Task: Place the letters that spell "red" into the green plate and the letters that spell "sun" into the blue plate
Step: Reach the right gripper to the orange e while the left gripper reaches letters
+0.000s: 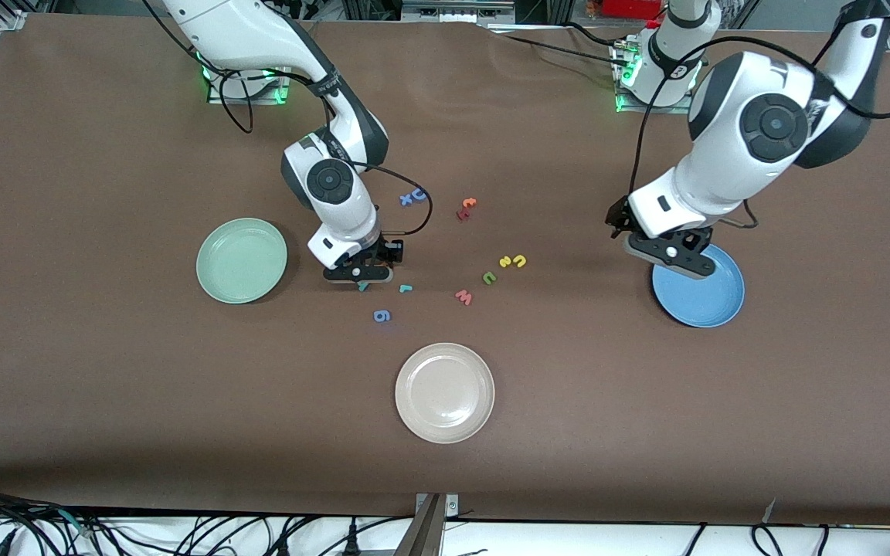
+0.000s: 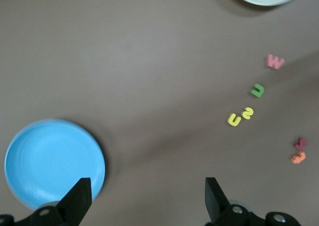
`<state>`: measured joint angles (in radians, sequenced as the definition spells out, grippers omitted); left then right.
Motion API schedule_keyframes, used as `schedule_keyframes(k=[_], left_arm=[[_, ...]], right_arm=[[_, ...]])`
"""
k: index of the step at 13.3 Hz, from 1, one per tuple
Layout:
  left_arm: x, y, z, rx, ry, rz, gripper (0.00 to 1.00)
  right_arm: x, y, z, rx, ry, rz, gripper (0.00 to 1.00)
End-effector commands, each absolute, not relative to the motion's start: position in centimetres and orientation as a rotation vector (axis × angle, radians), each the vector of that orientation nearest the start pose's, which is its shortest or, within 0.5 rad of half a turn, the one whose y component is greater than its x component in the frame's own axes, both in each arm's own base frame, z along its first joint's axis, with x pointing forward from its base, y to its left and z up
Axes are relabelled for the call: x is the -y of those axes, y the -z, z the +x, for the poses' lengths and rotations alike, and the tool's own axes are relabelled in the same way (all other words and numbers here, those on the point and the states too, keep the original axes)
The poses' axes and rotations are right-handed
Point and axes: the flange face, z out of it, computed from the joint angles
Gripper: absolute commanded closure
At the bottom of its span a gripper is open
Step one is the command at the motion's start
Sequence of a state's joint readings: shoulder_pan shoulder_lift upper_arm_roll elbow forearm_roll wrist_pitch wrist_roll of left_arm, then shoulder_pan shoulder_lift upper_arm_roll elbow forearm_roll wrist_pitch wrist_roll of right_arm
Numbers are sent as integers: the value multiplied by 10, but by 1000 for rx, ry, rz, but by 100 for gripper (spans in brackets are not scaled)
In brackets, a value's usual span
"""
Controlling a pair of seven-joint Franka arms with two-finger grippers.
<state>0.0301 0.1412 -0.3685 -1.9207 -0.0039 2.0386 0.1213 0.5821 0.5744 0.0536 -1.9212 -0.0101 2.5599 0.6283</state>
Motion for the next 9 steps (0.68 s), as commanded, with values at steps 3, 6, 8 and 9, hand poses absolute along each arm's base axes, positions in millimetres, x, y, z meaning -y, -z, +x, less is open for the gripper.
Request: schedule_keyframes(k=[3,6,8,9], left_arm=[[203,-366,566,-1132,34,-3022,4],[232,-338,560,-1206,7,-3014,0],[255,-325,555,-1259,17,-3002,0],[263,-313,552,-1280,1,-3002,0]], right_arm=[[-383,-185,507,-12,109,-3062,42],[-386,-175,503,1,101,-3069,45],[-386,-175,502,1,101,-3068,53],[-387,-175,503,1,103,-3067,54]])
